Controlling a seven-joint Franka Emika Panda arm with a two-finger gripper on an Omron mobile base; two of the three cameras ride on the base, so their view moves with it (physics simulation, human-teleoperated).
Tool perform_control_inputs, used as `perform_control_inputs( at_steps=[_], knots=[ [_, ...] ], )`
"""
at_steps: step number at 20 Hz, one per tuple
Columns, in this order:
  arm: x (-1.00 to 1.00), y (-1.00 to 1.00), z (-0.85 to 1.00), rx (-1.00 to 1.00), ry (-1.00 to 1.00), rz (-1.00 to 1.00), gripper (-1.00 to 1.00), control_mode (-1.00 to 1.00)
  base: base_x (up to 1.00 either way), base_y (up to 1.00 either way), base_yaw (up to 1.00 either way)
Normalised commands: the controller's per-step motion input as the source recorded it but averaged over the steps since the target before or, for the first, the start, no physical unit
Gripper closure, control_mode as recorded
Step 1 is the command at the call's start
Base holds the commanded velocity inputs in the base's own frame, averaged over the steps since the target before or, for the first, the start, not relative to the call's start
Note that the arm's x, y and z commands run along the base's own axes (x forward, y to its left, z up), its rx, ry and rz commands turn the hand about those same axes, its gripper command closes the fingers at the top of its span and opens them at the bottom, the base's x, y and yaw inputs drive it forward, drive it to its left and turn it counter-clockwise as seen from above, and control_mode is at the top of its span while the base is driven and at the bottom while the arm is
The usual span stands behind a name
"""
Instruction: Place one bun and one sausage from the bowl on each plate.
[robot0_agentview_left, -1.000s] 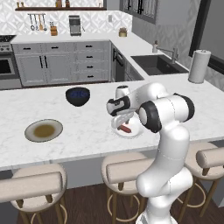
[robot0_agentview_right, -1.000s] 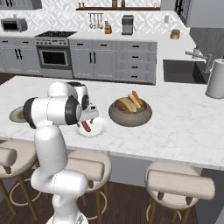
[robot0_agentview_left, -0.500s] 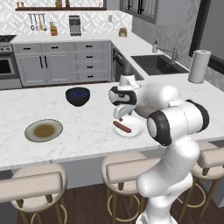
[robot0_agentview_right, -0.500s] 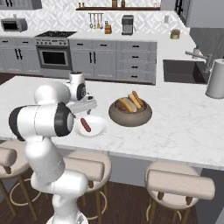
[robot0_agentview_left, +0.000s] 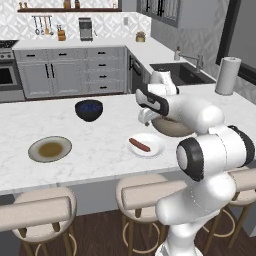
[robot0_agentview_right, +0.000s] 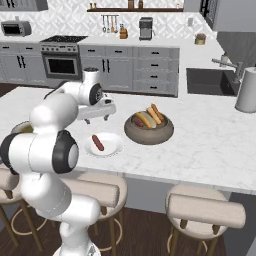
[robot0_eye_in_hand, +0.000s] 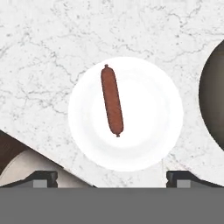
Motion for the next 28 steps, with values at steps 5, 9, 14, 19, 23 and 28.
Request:
perform_control_inputs(
  at_steps=[5,9,14,19,23,28],
  knots=[
    [0.04,-0.61,0.36,0.09,-0.02,-0.20,-1.00,-1.00,0.00,0.00,0.00],
    [0.15,-0.58,0.29,0.07,0.00,-0.21,-1.00,-1.00,0.00,0.00,0.00],
    [0.00,-0.50,-0.14,0.00,0.00,-0.09,-1.00,-1.00,0.00,0.00,0.00],
    [0.36,-0.08,-0.15,-0.14,0.08,0.00,-1.00,-1.00,0.00,0.00,0.00],
    [0.47,-0.11,-0.07,-0.26,0.07,0.02,-1.00,-1.00,0.00,0.00,0.00],
    [0.50,-0.66,-0.19,0.00,-0.03,0.00,-1.00,-1.00,0.00,0.00,0.00]
  ],
)
